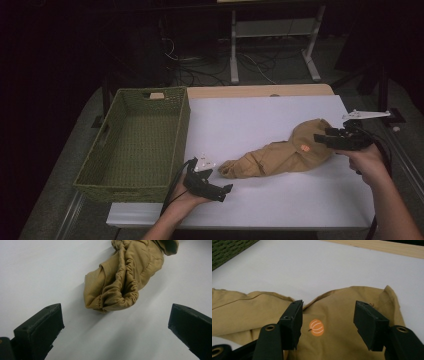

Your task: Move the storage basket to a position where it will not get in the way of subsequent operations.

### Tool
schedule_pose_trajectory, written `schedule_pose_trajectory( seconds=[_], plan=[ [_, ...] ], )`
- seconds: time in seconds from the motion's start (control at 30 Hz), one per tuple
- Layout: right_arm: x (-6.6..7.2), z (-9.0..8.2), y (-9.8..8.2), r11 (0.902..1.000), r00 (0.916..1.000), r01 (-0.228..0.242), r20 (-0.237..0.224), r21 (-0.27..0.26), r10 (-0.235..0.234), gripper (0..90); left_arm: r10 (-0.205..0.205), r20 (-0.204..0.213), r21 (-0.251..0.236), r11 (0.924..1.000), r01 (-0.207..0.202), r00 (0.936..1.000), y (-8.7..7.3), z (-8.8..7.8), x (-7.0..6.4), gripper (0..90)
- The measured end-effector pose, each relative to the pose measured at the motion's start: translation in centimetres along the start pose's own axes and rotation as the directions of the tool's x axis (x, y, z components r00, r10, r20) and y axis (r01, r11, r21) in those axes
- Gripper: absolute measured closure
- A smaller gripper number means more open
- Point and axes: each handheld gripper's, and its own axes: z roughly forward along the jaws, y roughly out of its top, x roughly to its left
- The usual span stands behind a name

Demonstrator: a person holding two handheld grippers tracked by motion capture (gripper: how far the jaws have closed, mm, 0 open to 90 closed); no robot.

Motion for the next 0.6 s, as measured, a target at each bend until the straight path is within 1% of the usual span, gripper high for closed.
schedule_pose_trajectory(
  seconds=[0.33,0.6],
  plan=[
    [1.6,-0.4,-1.1,0.9991,0.9984,0.037,-0.043,0.019,-0.036,40.5,0.002,-0.001,-0.006,1.0,-0.002,1.0,0.0,0.0,-0.1,0.0],
    [2.7,-0.7,-2.1,0.9983,0.9955,0.052,-0.081,0.027,-0.049,40.6,0.005,0.0,0.001,1.0,-0.005,1.0,0.0,0.0,0.0,0.0]
  ],
)
